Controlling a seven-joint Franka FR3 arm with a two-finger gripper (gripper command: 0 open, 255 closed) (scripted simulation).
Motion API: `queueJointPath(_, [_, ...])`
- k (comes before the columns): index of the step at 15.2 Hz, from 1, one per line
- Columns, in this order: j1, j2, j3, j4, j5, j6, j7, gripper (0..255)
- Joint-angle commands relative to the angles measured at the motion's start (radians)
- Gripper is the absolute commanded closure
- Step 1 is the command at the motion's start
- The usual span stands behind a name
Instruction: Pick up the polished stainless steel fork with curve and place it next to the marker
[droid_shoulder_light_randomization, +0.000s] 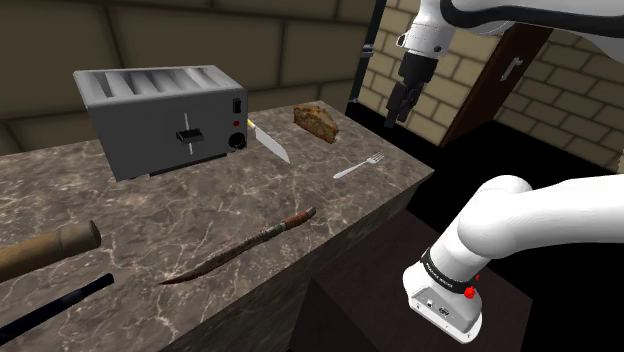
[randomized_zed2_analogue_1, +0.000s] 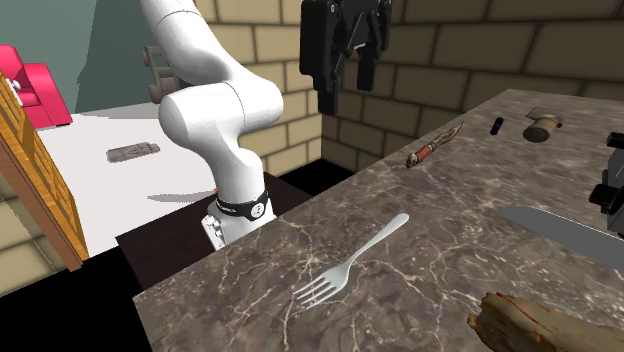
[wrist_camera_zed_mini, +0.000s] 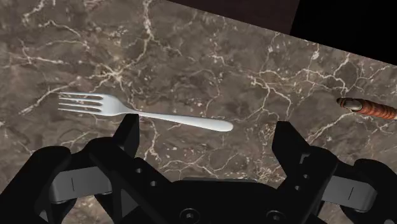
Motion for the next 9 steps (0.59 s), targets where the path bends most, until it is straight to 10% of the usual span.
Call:
queueJointPath(1, [0.0,0.0,0.0,0.0,0.0,0.0,0.0,0])
queueJointPath(9, [0.137,0.052,-0.191,-0.173,-0.233,0.26,-0.643,0])
